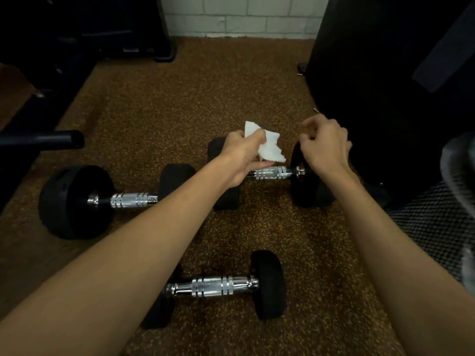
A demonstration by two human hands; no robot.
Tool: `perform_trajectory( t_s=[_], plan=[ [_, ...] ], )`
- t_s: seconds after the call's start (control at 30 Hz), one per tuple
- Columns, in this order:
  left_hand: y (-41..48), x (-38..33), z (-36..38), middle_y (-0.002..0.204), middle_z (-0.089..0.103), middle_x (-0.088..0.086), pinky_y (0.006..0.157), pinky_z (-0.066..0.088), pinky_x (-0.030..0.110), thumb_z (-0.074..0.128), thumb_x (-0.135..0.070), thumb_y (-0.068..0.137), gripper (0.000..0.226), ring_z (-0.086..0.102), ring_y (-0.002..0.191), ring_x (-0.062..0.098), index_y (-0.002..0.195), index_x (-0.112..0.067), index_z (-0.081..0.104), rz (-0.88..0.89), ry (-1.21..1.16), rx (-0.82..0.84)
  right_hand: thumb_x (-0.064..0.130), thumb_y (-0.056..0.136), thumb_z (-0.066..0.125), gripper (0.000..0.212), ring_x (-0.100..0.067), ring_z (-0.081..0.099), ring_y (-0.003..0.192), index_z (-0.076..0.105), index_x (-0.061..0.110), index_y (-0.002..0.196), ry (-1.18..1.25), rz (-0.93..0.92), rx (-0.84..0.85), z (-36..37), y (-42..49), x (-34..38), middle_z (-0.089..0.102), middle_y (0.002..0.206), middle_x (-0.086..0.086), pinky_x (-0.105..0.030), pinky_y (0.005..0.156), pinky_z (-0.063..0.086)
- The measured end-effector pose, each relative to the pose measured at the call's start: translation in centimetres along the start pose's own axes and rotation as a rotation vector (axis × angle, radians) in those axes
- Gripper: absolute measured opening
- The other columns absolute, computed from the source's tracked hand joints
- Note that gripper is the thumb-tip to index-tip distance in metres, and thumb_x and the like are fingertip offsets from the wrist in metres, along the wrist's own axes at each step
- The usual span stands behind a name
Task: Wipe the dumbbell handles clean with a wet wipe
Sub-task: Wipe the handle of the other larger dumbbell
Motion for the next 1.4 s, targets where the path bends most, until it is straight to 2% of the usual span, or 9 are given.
perform_trajectory(
  t_s=[0.13, 0.33, 0.43, 0.53, 0.63, 0.73, 0.97, 1.2, 1.4],
  plan=[
    [0.5, 1.0, 1.3, 0.101, 0.055, 0.013, 0.069, 0.059, 0.038, 0.052, 0.005, 0.087, 0.032, 0.062, 0.087, 0.025, 0.112, -0.010, 0.038, -0.029, 0.036, 0.022, 0.034, 0.091, 0.054, 0.045, -0.034, 0.036, 0.130, 0.045, 0.025, 0.134, -0.198, 0.047, 0.113, 1.5, 0.9, -2.9, 0.041, 0.140, -0.011, -0.054, 0.106, 0.027],
    [2.2, 1.2, 2.4, 0.105, 0.059, 0.015, 0.069, 0.058, 0.039, 0.047, 0.009, 0.089, 0.023, 0.063, 0.089, 0.025, 0.095, -0.012, 0.051, 0.005, 0.094, 0.007, 0.047, 0.094, 0.041, 0.046, -0.031, 0.040, 0.126, 0.046, 0.026, 0.134, -0.148, 0.045, 0.140, 3.1, 0.8, -4.6, 0.039, 0.140, -0.004, -0.044, 0.097, 0.038],
    [2.9, 1.2, 2.6, 0.092, 0.059, 0.008, 0.066, 0.057, 0.033, 0.050, 0.001, 0.091, 0.025, 0.062, 0.077, 0.019, 0.111, -0.014, 0.049, -0.022, 0.085, -0.015, 0.048, 0.094, 0.039, 0.043, -0.029, 0.040, 0.125, 0.046, 0.029, 0.132, -0.170, 0.038, 0.110, 3.2, 0.7, -4.5, 0.039, 0.139, -0.001, -0.044, 0.095, 0.039],
    [4.0, 1.5, 2.9, 0.087, 0.059, 0.007, 0.073, 0.057, 0.035, 0.056, -0.015, 0.090, 0.012, 0.061, 0.075, 0.019, 0.099, -0.013, 0.049, -0.039, 0.145, -0.045, 0.048, 0.093, 0.039, 0.043, -0.029, 0.041, 0.125, 0.046, 0.029, 0.132, -0.175, 0.044, 0.093, 3.1, 0.8, -4.7, 0.039, 0.138, -0.002, -0.044, 0.093, 0.040],
    [5.7, 1.7, 2.9, 0.092, 0.063, 0.008, 0.086, 0.054, 0.039, 0.052, -0.026, 0.092, 0.013, 0.064, 0.086, 0.023, 0.095, -0.014, 0.056, 0.020, 0.361, -0.067, 0.047, 0.093, 0.038, 0.044, -0.028, 0.041, 0.124, 0.046, 0.027, 0.132, -0.191, 0.046, 0.087, 3.1, 1.0, -4.7, 0.040, 0.138, -0.002, -0.044, 0.091, 0.040],
    [6.9, 1.6, 3.9, 0.102, 0.064, 0.007, 0.074, 0.046, 0.028, 0.049, -0.028, 0.094, 0.027, 0.060, 0.092, 0.021, 0.114, -0.013, 0.061, 0.164, 0.739, -0.021, 0.047, 0.093, 0.037, 0.045, -0.028, 0.041, 0.123, 0.045, 0.026, 0.132, -0.208, 0.046, 0.089, 3.2, 1.2, -4.8, 0.039, 0.138, -0.003, -0.043, 0.088, 0.041],
    [7.1, 2.5, 7.4, 0.102, 0.059, 0.014, 0.072, 0.042, 0.033, 0.050, -0.025, 0.096, 0.021, 0.058, 0.096, 0.031, 0.110, -0.012, 0.055, 0.363, 1.221, 0.167, 0.046, 0.093, 0.038, 0.043, -0.028, 0.043, 0.122, 0.046, 0.027, 0.131, -0.226, 0.038, 0.058, 3.2, 1.3, -4.8, 0.041, 0.137, -0.003, -0.042, 0.087, 0.042],
    [6.5, 4.2, 7.0, 0.091, 0.059, 0.011, 0.066, 0.043, 0.034, 0.045, -0.028, 0.098, 0.018, 0.059, 0.085, 0.030, 0.092, -0.016, 0.057, 0.438, 1.400, 0.288, 0.046, 0.092, 0.040, 0.043, -0.028, 0.045, 0.120, 0.047, 0.028, 0.130, -0.218, 0.023, 0.041, 3.1, 1.0, -4.7, 0.042, 0.136, -0.002, -0.041, 0.084, 0.042],
    [7.8, 4.0, 6.5, 0.085, 0.059, 0.008, 0.066, 0.042, 0.031, 0.047, -0.029, 0.098, 0.025, 0.059, 0.081, 0.025, 0.098, -0.011, 0.065, 0.368, 1.362, 0.297, 0.047, 0.092, 0.039, 0.043, -0.026, 0.044, 0.120, 0.046, 0.029, 0.130, -0.217, 0.036, 0.027, 3.0, 1.0, -5.0, 0.041, 0.137, -0.001, -0.040, 0.084, 0.042]
  ],
)
Point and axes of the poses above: each hand's wrist, its own y-axis towards the middle knuckle, its own z-axis out of the palm, x = y × z, the point moved 10 cm from there along y, towards the middle knuckle
